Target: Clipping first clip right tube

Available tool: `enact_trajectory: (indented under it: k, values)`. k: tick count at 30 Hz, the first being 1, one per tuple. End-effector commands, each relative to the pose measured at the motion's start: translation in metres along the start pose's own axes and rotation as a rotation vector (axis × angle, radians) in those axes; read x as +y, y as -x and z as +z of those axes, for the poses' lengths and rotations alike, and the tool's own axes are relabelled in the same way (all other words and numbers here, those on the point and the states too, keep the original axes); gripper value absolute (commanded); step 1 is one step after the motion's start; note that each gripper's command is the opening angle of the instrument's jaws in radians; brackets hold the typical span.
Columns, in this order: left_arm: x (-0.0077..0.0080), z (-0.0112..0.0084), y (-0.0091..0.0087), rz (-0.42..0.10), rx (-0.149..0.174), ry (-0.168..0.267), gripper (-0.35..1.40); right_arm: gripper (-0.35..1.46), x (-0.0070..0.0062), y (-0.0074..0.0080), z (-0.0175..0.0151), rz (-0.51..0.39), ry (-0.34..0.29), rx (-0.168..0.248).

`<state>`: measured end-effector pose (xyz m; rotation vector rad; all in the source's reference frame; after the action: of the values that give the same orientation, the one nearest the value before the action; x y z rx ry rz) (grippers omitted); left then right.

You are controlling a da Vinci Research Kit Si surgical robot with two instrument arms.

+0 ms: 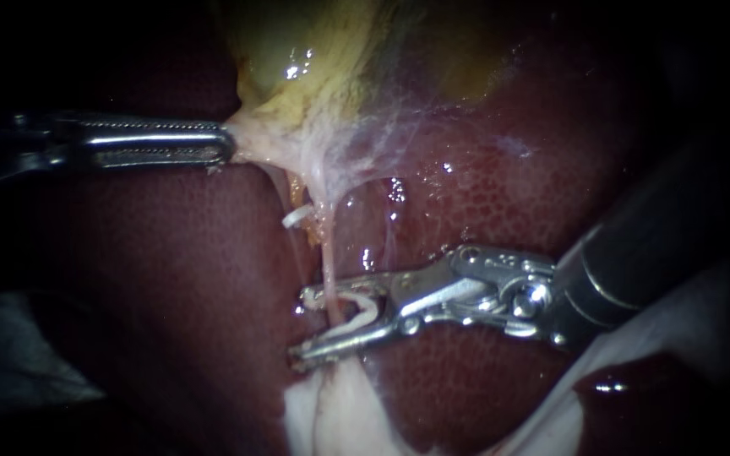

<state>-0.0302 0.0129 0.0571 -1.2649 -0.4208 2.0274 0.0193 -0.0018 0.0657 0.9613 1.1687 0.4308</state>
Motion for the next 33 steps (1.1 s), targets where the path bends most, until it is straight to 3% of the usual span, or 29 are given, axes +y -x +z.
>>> enact_trajectory:
  k: [1, 8, 13, 23, 33]
  values:
    - [0.0, 0.0, 0.0, 0.0, 0.0, 0.0, -0.35, 0.45, -0.0004, -0.0001, 0.0001, 0.002, -0.012, -0.008]
    - [0.0, 0.0, 0.0, 0.0, 0.0, 0.0, -0.35, 0.4, -0.001, -0.0002, 0.0005, 0.011, -0.03, -0.011]
    - [0.0, 0.0, 0.0, 0.0, 0.0, 0.0, -0.35, 0.27, -0.0011, -0.0002, 0.0002, 0.023, -0.032, -0.011]
    - [0.0001, 0.0001, 0.0, 0.0, 0.0, -0.001, -0.35, -0.33, -0.0013, -0.0001, -0.0001, 0.081, -0.035, -0.014]
    - [0.0, 0.0001, 0.0, 0.0, 0.0, -0.001, -0.35, -0.35, -0.0015, 0.0001, -0.0004, 0.103, -0.038, -0.016]
